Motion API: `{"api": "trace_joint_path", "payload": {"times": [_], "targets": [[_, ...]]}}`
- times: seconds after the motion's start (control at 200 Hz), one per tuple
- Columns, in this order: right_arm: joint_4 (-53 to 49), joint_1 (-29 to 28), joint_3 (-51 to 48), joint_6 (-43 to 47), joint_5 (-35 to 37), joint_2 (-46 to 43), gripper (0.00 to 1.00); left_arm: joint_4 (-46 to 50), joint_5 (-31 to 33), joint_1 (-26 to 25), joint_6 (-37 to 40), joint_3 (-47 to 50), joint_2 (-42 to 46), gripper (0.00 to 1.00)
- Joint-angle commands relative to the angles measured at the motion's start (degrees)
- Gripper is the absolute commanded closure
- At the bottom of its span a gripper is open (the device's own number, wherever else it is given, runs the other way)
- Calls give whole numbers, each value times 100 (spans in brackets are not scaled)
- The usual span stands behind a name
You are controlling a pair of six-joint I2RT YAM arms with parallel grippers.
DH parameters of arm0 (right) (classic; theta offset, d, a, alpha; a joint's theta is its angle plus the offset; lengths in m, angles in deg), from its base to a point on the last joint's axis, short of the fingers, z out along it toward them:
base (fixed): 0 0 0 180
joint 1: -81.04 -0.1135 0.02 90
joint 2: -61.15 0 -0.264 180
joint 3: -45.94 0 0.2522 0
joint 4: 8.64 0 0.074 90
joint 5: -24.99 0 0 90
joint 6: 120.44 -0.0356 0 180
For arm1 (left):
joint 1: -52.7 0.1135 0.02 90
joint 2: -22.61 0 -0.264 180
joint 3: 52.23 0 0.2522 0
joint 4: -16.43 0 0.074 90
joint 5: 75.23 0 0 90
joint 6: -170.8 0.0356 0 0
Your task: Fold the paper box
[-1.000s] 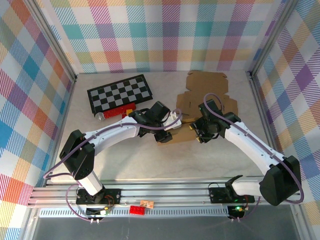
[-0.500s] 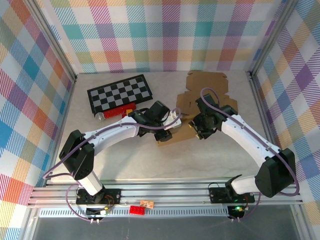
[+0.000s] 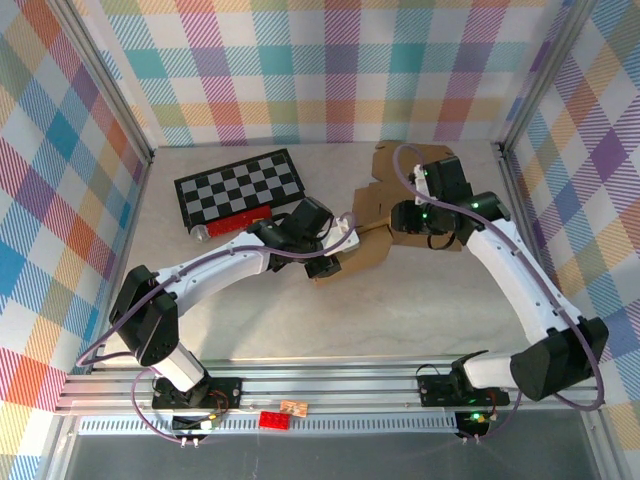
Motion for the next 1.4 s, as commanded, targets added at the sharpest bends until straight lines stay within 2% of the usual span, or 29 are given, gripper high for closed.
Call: {"api": "trace_joint_path", "payload": {"times": [0.0, 0.095, 0.28, 0.515, 0.7, 1.065, 1.395], "targets": [[-154, 52, 130, 1630, -593, 193, 60, 238, -237, 94, 236, 79, 256, 57], [-30, 74, 97, 2150, -1132, 239, 60, 465, -305, 133, 393, 138, 351, 57], [-182, 146, 196, 2565, -1203, 501, 58, 736, -369, 226, 570, 398, 610, 57], [-116, 138, -24, 2683, -1549, 695, 56, 749, -351, 287, 699, 748, 823, 52], [-185, 116, 109, 2758, -2209, 848, 56, 722, -347, 349, 673, 699, 760, 49], [-56, 61, -277, 3028, -2087, 740, 54, 721, -436, 430, 598, 610, 701, 49], [-49, -25, -79, 3073, -1958, 953, 62, 748, -427, 433, 598, 573, 686, 53]]}}
